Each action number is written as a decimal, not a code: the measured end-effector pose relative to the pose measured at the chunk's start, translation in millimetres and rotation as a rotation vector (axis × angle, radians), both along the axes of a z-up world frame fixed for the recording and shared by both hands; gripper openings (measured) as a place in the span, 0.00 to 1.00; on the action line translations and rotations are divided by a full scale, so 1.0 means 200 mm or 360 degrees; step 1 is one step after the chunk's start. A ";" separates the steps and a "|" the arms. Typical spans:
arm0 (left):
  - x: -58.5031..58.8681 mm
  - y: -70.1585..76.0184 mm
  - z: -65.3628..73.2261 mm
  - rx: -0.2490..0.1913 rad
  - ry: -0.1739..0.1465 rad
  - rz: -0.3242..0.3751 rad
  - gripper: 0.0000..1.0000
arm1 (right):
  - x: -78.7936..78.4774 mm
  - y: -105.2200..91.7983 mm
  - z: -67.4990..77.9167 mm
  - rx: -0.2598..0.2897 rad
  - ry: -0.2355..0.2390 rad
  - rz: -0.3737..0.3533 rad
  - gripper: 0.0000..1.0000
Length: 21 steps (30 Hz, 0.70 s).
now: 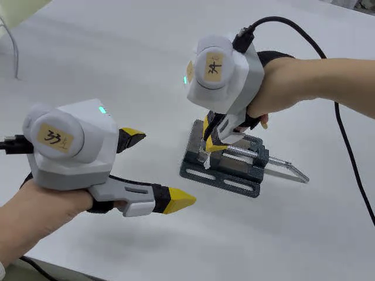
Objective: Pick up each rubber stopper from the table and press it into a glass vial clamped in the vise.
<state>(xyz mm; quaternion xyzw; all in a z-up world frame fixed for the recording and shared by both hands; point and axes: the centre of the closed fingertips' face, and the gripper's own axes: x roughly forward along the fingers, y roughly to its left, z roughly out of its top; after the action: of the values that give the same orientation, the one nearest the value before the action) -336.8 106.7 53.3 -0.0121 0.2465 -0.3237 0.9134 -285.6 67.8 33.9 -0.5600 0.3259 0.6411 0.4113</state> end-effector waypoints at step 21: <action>0.00 0.01 0.00 -0.0007 0.0003 0.0019 0.85 | 0.02 0.01 -0.01 0.0124 -0.0010 0.0195 0.07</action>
<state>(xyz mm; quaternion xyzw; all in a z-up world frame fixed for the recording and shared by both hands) -336.9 109.7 53.3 -0.0159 0.2467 -0.3187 0.9150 -282.1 70.6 32.2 -0.5645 0.2646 0.6754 0.3938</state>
